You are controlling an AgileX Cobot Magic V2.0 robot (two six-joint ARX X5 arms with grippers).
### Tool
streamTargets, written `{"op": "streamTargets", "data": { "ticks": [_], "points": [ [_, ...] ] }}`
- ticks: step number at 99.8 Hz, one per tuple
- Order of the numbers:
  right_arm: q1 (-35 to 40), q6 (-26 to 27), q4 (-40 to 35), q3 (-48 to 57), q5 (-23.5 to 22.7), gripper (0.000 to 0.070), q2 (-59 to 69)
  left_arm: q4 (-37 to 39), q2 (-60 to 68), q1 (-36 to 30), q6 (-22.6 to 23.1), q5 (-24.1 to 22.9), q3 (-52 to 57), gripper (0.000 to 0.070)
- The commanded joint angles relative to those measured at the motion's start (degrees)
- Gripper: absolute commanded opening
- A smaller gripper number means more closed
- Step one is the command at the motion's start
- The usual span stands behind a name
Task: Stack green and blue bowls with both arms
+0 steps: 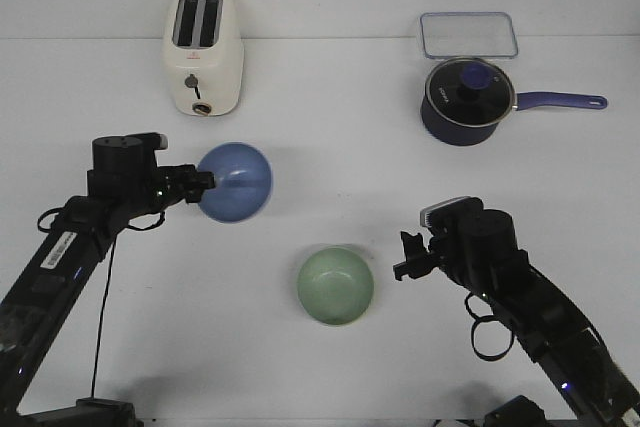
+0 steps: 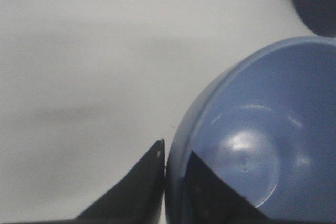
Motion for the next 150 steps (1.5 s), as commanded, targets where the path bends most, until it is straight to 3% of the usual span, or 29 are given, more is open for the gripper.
{"op": "streamTargets", "data": {
  "ticks": [1, 17, 39, 80, 86, 95, 99, 114, 125, 138, 145, 150],
  "points": [
    [0.3, -0.3, 0.5, 0.6, -0.2, 0.0337, 0.4, -1.5, 0.0, -2.3, 2.3, 1.0, 0.8, 0.0013],
    [0.3, -0.3, 0.5, 0.6, -0.2, 0.0337, 0.4, -4.7, -0.2, -11.4, 3.1, 1.1, 0.8, 0.0013],
    [0.3, -0.3, 0.5, 0.6, -0.2, 0.0337, 0.4, -3.4, 2.8, -23.0, 3.4, -0.9, 0.8, 0.0013],
    [0.3, -0.3, 0.5, 0.6, -0.2, 0.0337, 0.4, -0.4, 10.2, -32.1, 3.5, -3.4, 0.8, 0.0019],
    [0.3, -0.3, 0.5, 0.6, -0.2, 0.0337, 0.4, -0.3, 10.7, -32.3, 3.6, -3.5, 0.8, 0.0099],
    [0.3, -0.3, 0.5, 0.6, -0.1, 0.0337, 0.4, -0.1, 10.6, -32.5, 3.0, -3.5, 0.8, 0.0384],
    [0.3, -0.3, 0.5, 0.6, -0.1, 0.0337, 0.4, -0.2, 10.3, -32.5, 2.9, -3.5, 0.8, 0.0466],
    [0.3, -0.5, 0.5, 0.6, 0.6, 0.0337, 0.4, -0.7, 7.4, -30.9, 3.0, -4.0, 1.2, 0.047],
    [0.2, -2.1, 0.6, 0.6, 2.6, 0.0337, 0.3, -0.8, 3.1, -28.6, 3.3, -9.1, 1.3, 0.0461],
    [-0.8, -4.4, 1.1, 0.6, 3.7, 0.0315, -0.2, -1.0, -3.5, -24.7, 5.0, -21.2, 1.3, 0.0459],
    [-1.6, -4.7, 2.5, 0.5, 3.7, 0.0203, -1.3, -1.0, -7.1, -22.2, 5.5, -27.8, 1.3, 0.0429],
    [-2.2, -4.9, 4.2, 0.1, 3.6, 0.007, -2.6, -1.4, -9.5, -20.2, 6.3, -31.1, 1.3, 0.03]
  ]
}}
